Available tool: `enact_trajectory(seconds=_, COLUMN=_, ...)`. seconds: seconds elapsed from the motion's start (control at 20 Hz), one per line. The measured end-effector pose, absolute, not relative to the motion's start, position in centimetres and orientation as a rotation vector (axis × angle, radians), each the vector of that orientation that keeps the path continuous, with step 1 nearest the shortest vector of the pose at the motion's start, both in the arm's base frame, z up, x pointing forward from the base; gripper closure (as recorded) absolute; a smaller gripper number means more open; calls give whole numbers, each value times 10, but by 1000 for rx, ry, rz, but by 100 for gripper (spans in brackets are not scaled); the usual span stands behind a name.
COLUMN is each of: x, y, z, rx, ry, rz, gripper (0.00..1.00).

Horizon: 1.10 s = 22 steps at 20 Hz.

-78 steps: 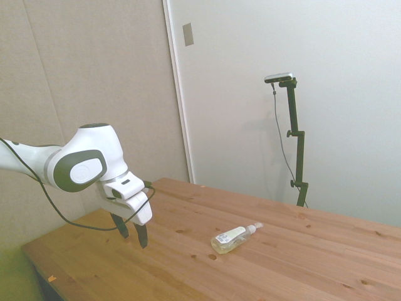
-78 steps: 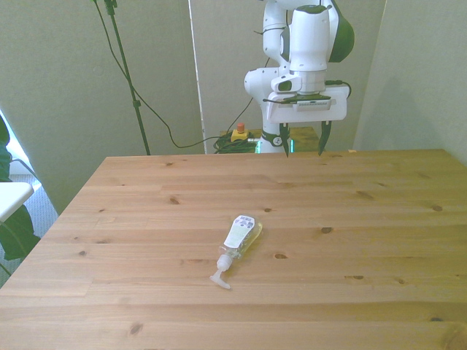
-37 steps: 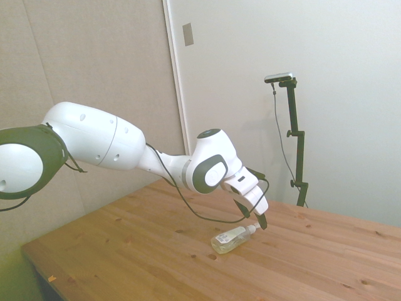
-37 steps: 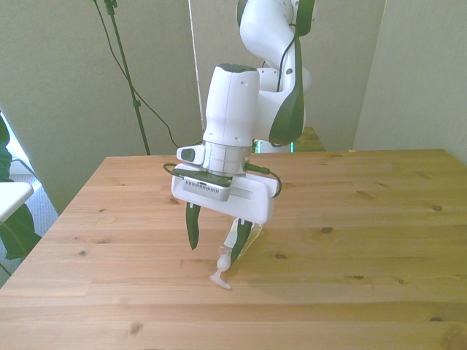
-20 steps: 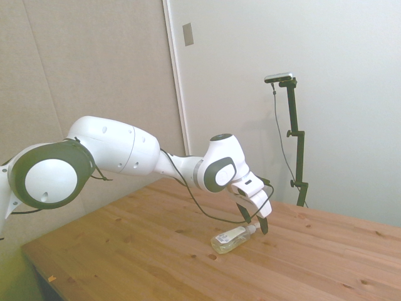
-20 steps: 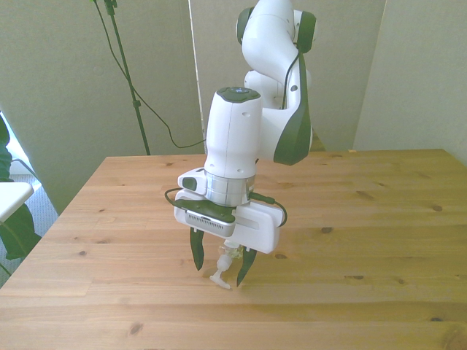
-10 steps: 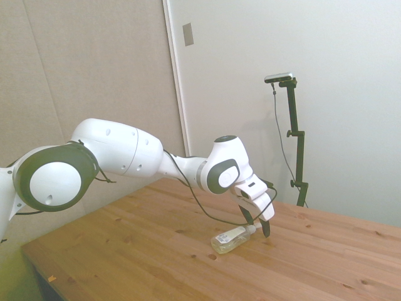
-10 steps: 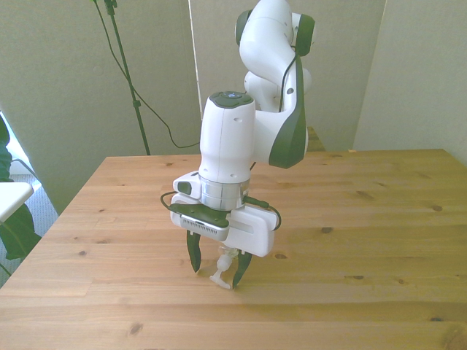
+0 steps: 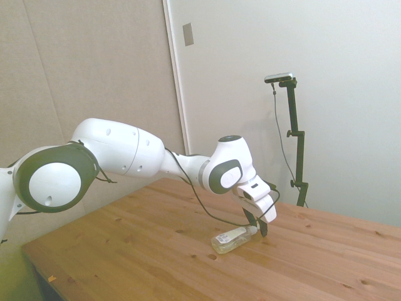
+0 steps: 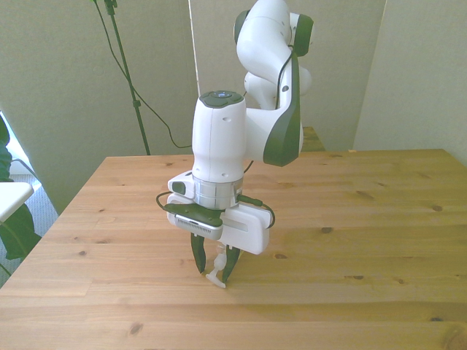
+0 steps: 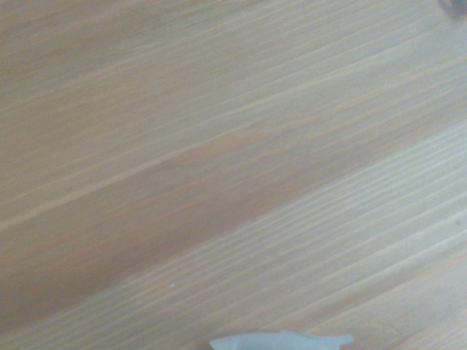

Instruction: Stand the sanitizer

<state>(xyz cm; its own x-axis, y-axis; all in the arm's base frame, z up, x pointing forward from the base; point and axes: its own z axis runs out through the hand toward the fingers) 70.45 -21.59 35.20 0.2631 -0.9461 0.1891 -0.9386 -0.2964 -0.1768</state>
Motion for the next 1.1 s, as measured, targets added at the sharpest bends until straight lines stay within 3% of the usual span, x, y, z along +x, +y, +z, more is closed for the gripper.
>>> enact_trajectory(seconds=0.55, x=707, y=-216, z=356, rx=-2460, ry=1830, rz=-386, gripper=100)
enact_trajectory(seconds=0.75, x=709, y=-215, z=377, rx=-2448, ry=1799, rz=-425, gripper=100)
enact_trajectory(seconds=1.1, x=701, y=-197, z=445, rx=-2411, ry=1717, rz=-575, gripper=100)
